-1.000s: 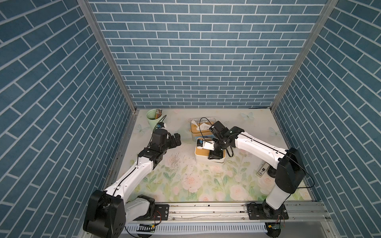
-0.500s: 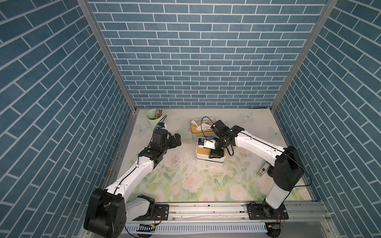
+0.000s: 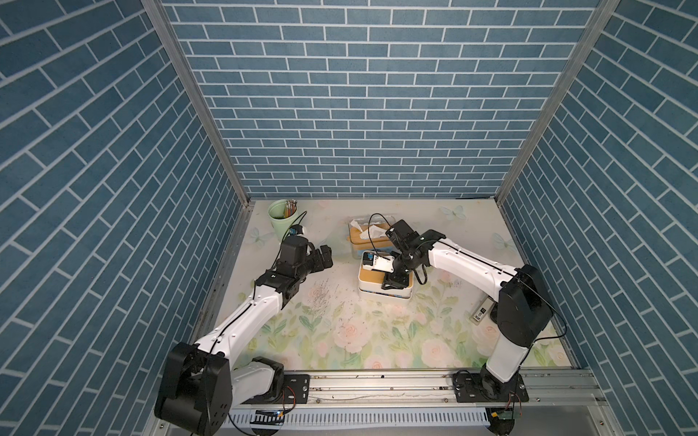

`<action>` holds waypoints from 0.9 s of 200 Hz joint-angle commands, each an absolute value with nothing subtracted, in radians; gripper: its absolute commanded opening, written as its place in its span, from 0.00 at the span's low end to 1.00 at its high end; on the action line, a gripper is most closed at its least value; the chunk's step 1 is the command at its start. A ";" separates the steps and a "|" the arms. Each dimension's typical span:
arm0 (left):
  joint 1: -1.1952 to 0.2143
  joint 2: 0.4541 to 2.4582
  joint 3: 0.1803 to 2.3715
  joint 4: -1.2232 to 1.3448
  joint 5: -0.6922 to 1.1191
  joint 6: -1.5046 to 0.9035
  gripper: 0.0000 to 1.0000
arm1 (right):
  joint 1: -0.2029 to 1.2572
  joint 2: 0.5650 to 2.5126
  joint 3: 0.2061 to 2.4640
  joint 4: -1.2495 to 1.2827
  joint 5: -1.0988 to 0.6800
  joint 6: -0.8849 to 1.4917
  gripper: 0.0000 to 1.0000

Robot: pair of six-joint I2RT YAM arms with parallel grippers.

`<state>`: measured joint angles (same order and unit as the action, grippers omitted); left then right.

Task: Put the tissue paper into the tissue box
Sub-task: Close the box lid on the tissue box.

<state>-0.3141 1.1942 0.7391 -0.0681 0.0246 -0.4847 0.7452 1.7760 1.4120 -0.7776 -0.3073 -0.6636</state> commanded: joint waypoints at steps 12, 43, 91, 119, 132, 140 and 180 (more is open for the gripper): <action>-0.310 1.213 0.727 -0.047 0.040 -0.479 0.98 | 0.742 1.810 1.417 -0.808 -0.316 -0.689 0.31; -0.310 1.215 0.726 -0.047 0.040 -0.480 0.98 | 0.743 1.789 1.400 -0.806 -0.316 -0.684 0.31; -0.310 1.220 0.726 -0.044 0.046 -0.479 0.98 | 0.744 1.780 1.384 -0.797 -0.310 -0.638 0.31; -0.310 1.222 0.724 -0.041 0.048 -0.479 0.98 | 0.743 1.754 1.367 -0.778 -0.302 -0.614 0.31; -0.310 1.224 0.725 -0.040 0.047 -0.480 0.98 | 0.745 1.742 1.361 -0.772 -0.301 -0.605 0.31; -0.310 1.226 0.724 -0.040 0.048 -0.480 0.98 | 0.745 1.737 1.359 -0.767 -0.301 -0.599 0.31; -0.310 1.231 0.724 -0.040 0.053 -0.481 0.98 | 0.751 1.719 1.345 -0.755 -0.295 -0.568 0.31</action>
<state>-0.3141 1.2213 0.7376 -0.0498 0.0467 -0.4850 0.7460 1.7458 1.3659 -0.7361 -0.3008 -0.6296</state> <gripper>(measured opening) 0.978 0.502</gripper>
